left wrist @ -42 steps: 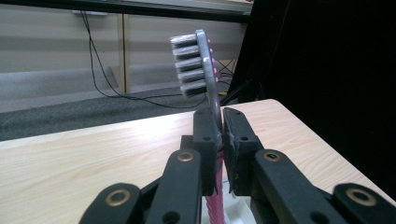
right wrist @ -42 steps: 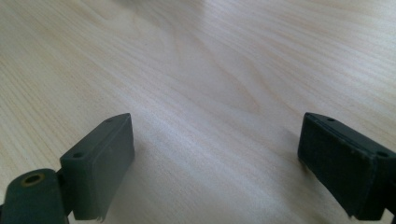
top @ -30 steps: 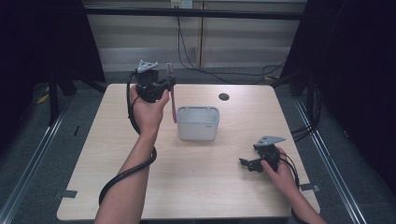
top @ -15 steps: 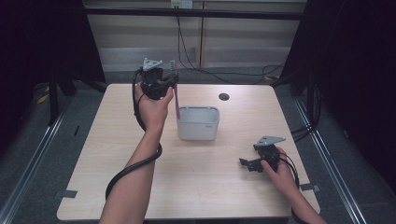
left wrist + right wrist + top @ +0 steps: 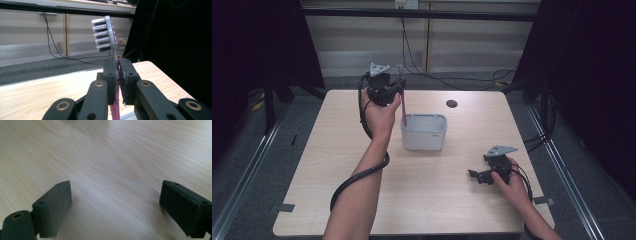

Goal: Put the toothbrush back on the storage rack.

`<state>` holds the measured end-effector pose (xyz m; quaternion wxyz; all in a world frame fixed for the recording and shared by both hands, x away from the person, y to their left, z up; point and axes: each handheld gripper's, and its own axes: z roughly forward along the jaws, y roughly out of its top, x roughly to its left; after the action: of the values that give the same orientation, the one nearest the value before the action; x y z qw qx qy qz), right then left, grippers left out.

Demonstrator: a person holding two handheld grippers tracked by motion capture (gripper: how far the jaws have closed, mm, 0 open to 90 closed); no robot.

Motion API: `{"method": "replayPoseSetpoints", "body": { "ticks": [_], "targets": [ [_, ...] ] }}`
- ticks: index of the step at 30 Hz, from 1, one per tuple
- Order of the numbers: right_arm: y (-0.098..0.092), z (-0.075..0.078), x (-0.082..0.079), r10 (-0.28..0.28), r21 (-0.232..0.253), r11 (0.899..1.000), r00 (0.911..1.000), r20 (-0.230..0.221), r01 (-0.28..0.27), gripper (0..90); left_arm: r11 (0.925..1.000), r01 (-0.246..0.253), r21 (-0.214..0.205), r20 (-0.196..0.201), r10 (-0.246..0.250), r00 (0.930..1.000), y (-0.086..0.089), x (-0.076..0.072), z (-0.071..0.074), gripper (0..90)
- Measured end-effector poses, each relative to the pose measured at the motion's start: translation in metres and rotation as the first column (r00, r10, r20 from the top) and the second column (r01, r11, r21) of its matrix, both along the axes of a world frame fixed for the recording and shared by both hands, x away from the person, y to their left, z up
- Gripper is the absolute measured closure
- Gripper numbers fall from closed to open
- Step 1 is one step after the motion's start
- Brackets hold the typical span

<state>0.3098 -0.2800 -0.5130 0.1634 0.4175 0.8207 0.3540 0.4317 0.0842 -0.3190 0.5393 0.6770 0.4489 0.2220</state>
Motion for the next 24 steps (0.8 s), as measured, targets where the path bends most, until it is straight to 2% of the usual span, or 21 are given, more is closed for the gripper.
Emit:
{"method": "replayPoseSetpoints", "body": {
  "ticks": [7,15,24],
  "targets": [
    [0.0,0.0,0.0,0.0,0.001,1.0,1.0,0.0,0.0,10.3,0.9999,-0.004,0.014,0.008,0.004,1.0,-0.002,0.002,-0.003,84.3],
    [0.0,0.0,0.0,0.0,0.0,1.0,1.0,0.001,0.0,10.3,1.0,-0.009,0.004,0.008,0.009,0.9999,-0.002,0.005,-0.01,84.2],
    [0.0,0.0,0.0,-0.002,0.001,1.0,1.0,-0.002,0.002,10.3,0.9998,-0.015,0.015,0.022,0.015,0.9996,-0.003,0.005,-0.018,84.1]
  ]
}}
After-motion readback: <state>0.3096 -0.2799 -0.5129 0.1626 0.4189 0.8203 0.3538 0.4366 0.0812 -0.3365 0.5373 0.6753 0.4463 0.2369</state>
